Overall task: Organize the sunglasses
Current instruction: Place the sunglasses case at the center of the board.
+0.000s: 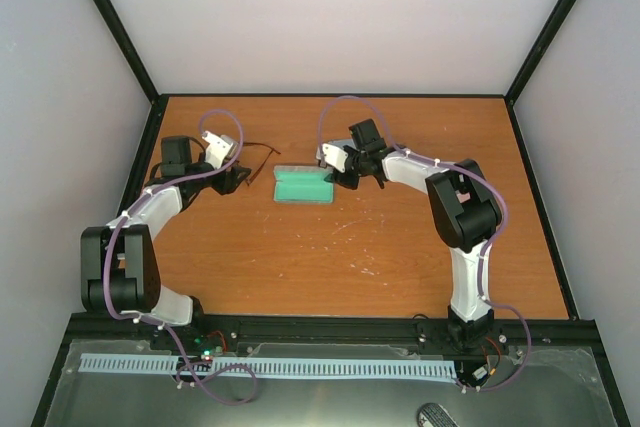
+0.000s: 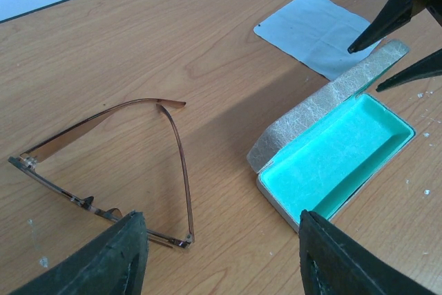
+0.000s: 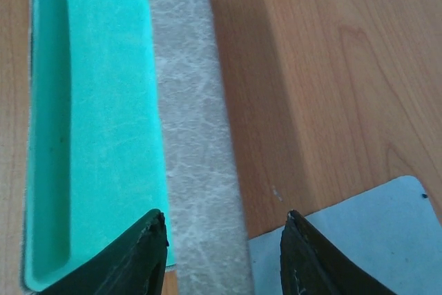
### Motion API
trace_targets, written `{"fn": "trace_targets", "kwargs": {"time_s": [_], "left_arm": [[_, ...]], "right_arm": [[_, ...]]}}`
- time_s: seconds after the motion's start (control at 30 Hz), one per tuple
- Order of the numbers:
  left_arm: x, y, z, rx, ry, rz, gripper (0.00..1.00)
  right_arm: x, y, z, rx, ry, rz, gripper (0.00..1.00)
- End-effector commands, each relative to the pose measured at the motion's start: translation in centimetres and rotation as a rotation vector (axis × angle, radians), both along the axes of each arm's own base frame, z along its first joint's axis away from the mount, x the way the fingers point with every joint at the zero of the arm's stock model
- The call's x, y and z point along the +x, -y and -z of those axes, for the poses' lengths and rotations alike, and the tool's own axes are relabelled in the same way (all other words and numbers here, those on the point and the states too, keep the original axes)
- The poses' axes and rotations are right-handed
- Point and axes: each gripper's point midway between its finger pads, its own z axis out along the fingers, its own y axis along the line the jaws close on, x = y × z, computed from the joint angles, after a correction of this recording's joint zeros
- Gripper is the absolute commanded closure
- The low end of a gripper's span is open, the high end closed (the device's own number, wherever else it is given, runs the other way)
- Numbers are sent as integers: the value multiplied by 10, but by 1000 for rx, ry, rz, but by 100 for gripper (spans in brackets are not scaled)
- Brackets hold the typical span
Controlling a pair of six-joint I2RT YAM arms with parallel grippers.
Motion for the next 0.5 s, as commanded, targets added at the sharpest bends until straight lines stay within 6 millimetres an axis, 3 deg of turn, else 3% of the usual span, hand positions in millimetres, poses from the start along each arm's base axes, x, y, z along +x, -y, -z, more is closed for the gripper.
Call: {"fn": "trace_targets", "kwargs": {"time_s": [0.0, 0.17, 0.33, 0.47], "left_arm": [[6, -1, -14, -1, 47, 6, 41], [4, -1, -14, -3, 48, 5, 40], [5, 1, -14, -24, 41, 10, 40], [7, 3, -14, -38, 35, 18, 41]], "right_arm": [[19, 7, -17, 64, 41, 99, 55], [41, 35, -60, 203, 92, 285, 52], [59, 92, -104, 361, 114, 592, 54], [56, 103, -108, 406, 72, 644, 58]]}}
